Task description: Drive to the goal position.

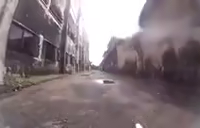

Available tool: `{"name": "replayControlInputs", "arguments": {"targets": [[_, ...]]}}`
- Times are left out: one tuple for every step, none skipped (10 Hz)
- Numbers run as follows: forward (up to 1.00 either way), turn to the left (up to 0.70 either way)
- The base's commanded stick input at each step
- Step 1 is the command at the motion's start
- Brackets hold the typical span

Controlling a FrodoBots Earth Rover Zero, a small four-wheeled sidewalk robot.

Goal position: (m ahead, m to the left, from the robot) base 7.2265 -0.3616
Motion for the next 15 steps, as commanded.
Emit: {"name": "replayControlInputs", "arguments": {"targets": [[0.70, 0.00], [0.70, 0.00], [0.70, 0.00], [0.70, 0.00], [0.70, 0.00], [0.70, 0.00], [0.70, 0.00], [0.70, 0.00], [0.70, 0.00], [0.70, 0.00], [0.70, 0.00], [0.70, 0.00], [0.70, 0.00], [0.70, 0.00], [0.70, 0.00]]}}
